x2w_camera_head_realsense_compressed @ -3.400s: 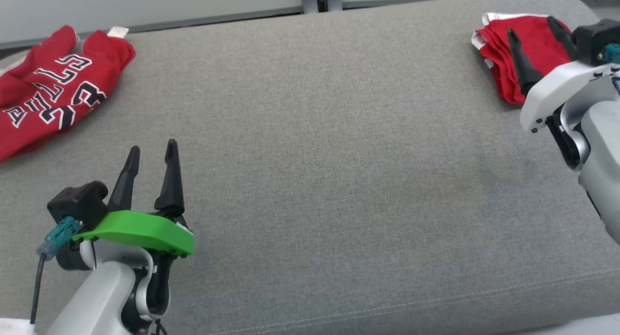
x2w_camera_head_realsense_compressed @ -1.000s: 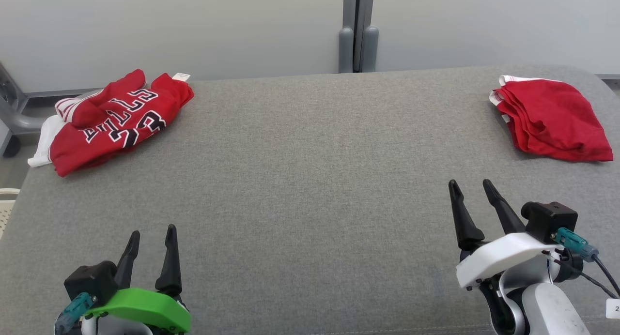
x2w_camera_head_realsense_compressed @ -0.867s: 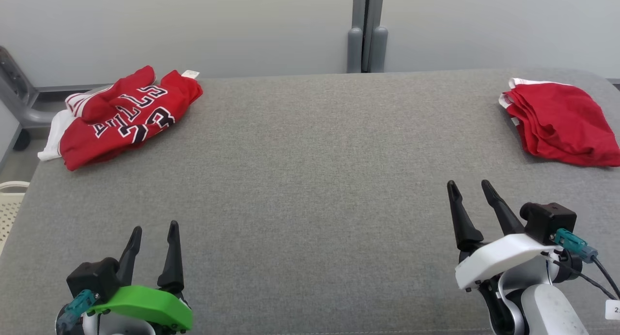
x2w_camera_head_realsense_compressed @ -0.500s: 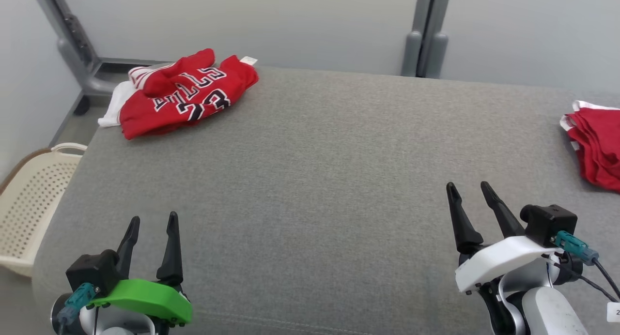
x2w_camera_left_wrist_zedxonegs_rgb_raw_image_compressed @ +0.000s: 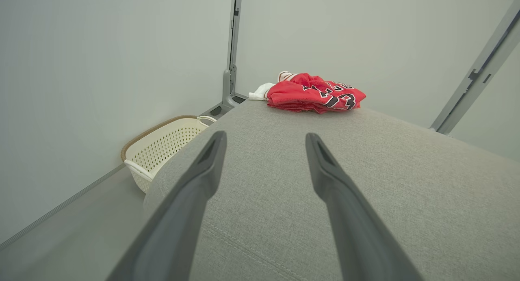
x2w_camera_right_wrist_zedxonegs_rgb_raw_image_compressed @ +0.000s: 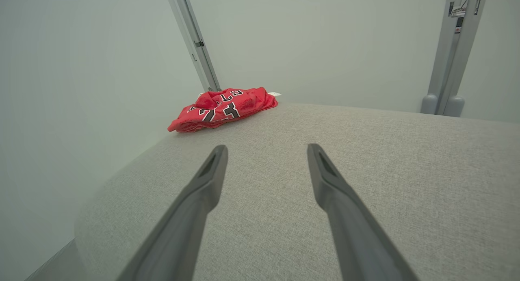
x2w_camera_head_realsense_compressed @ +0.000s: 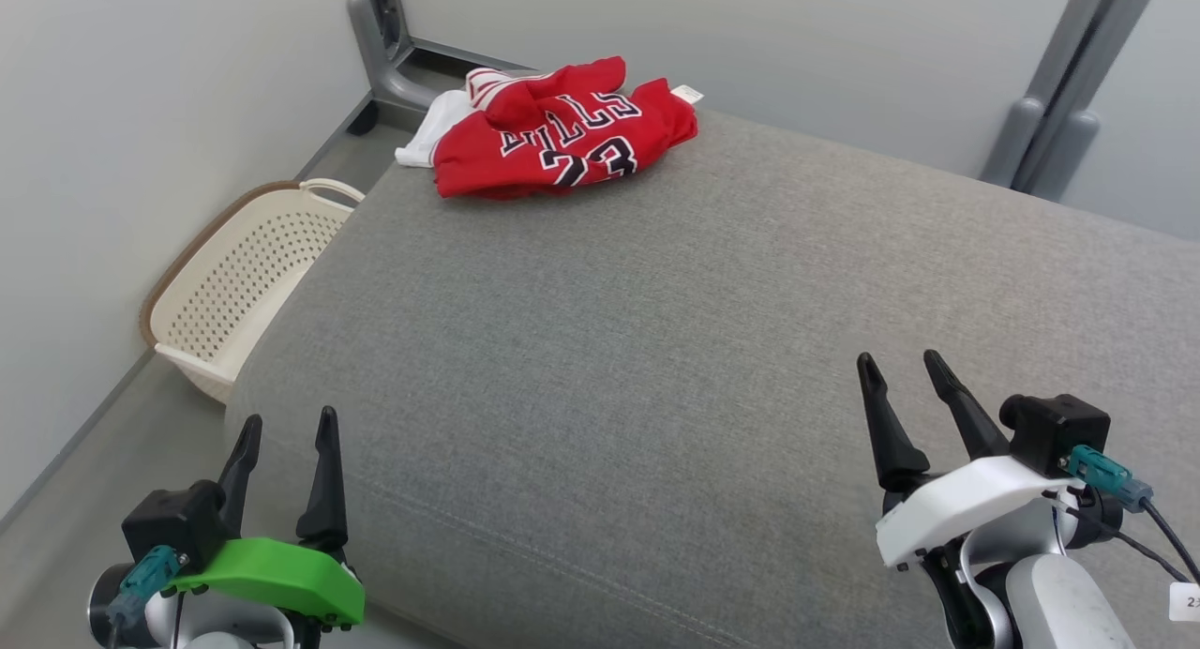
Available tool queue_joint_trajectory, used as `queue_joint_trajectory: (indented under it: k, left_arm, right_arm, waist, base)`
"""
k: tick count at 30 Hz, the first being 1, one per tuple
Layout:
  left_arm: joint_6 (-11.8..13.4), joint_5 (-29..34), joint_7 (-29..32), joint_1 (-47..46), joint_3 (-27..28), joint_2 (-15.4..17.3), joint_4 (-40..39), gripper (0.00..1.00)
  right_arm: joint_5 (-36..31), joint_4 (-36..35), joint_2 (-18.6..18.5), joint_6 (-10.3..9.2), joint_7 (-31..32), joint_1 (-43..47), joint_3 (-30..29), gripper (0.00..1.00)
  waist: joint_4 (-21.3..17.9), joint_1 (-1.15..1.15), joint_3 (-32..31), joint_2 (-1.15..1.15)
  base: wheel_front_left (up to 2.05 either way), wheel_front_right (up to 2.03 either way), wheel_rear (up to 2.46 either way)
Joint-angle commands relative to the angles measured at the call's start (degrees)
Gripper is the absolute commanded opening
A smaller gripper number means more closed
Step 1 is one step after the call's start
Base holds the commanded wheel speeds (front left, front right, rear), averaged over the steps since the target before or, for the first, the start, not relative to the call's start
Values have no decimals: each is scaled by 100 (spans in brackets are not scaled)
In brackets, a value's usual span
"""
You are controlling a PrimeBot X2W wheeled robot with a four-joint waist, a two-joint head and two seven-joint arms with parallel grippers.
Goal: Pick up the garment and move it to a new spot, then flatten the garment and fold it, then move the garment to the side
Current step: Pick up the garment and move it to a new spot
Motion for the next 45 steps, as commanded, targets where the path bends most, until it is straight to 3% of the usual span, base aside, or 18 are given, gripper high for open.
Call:
queue_joint_trajectory:
  k: [1,9,16,27,31,38,45]
  left_arm:
    - [11,1,-12,16,22,25,-39,100]
    - [77,-2,82,54,4,67,-108,100]
    - [-8,108,292,-422,72,366,-359,100]
    - [-612,-7,1359,-2116,290,1140,-672,100]
    - [-847,-99,1867,-2886,397,1414,-340,100]
    - [-1120,-669,2773,-3866,634,1603,725,100]
    - [-1208,-694,3372,-4676,563,1728,1557,100]
  right_arm:
    - [-14,36,-22,-2,-25,-46,13,100]
    - [-8,122,-21,-2,-67,79,29,100]
    - [-140,-18,-22,-2,42,-44,-28,100]
    - [-441,-408,-22,-2,242,-355,-296,100]
    - [-578,-630,-22,-2,330,-524,-430,100]
    - [-671,-1009,-19,-2,421,-789,-629,100]
    - [-763,-1440,-18,-2,492,-930,-817,100]
  waist:
    - [309,0,51,0]
    - [232,0,-10,0]
    - [-117,0,245,0]
    - [-936,0,1030,0]
    - [-1353,0,1450,0]
    - [-2060,0,2243,0]
    - [-2484,0,3062,0]
  base:
    - [0,0,0]
    - [0,0,0]
    - [0,0,0]
    - [0,0,0]
    - [0,0,0]
    - [0,0,0]
    - [0,0,0]
